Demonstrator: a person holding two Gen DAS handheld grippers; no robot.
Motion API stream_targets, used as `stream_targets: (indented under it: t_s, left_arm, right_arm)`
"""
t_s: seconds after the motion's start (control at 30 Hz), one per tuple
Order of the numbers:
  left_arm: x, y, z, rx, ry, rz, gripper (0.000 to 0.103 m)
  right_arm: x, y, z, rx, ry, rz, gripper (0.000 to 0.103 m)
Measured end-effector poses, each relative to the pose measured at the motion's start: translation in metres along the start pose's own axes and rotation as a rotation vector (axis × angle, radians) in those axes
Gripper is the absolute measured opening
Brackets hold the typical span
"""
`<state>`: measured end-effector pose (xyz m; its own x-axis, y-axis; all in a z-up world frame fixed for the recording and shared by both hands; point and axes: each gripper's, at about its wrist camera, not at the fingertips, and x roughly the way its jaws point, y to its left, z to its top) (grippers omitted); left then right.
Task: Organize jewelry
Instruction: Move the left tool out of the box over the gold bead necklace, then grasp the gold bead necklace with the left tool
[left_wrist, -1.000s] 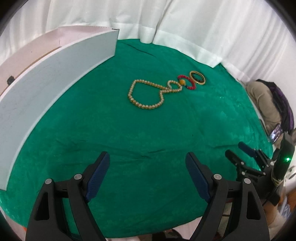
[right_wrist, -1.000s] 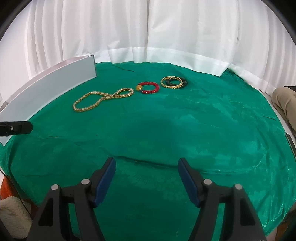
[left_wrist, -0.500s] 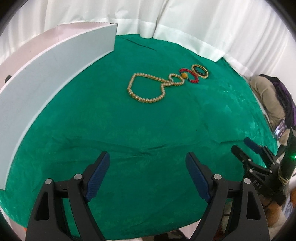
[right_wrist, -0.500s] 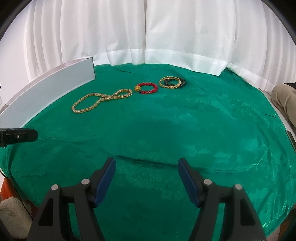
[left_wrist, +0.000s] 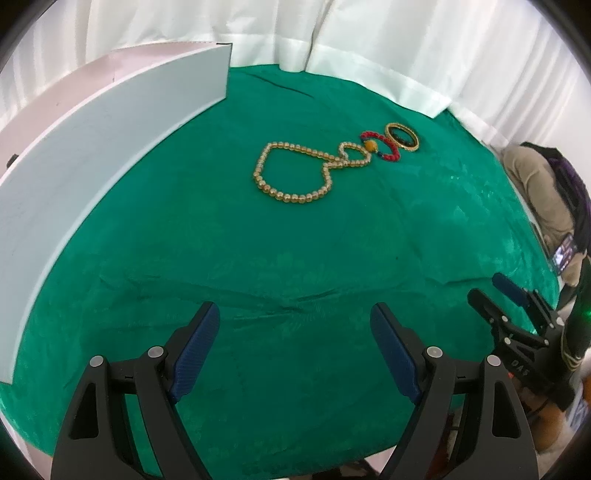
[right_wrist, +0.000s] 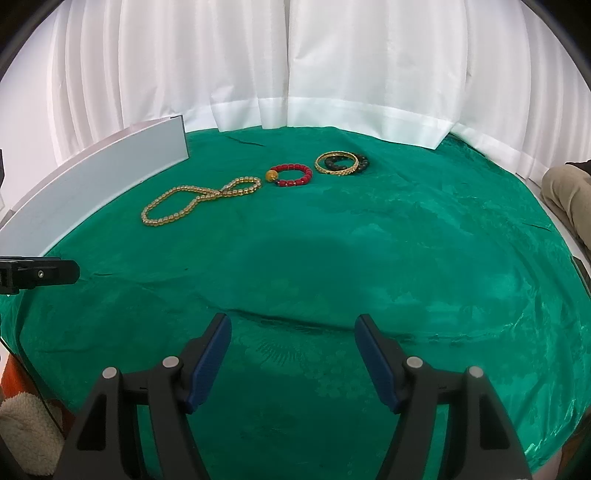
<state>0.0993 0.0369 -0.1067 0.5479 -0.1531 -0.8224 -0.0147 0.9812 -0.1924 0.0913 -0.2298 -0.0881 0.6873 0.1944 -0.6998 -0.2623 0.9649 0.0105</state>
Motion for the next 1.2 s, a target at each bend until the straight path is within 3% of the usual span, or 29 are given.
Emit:
stream_targets:
  t_s: [0.17, 0.33, 0.47, 0.57, 1.2]
  left_arm:
    - [-0.002, -0.001, 0.015, 0.053, -0.011, 0.000, 0.085]
    - [-0.016, 0.000, 0.055, 0.147, -0.081, 0.002, 0.085]
    - [-0.009, -0.006, 0.079, 0.258, -0.063, 0.008, 0.087]
    - [0.004, -0.011, 0.093, 0.287, -0.048, 0.000, 0.087]
    - [0.059, -0.025, 0.146, 0.295, 0.019, -0.036, 0.087]
  right_arm:
    - [-0.001, -0.003, -0.001, 0.006, -0.006, 0.002, 0.071]
    - [-0.001, -0.007, 0.000, 0.013, -0.010, 0.000, 0.071]
    - [0.000, -0.010, 0.000, 0.022, -0.011, -0.001, 0.071]
    - [0.001, -0.011, -0.001, 0.028, -0.010, 0.002, 0.071]
    - [0.007, -0.031, -0.001, 0.078, -0.005, 0.002, 0.071]
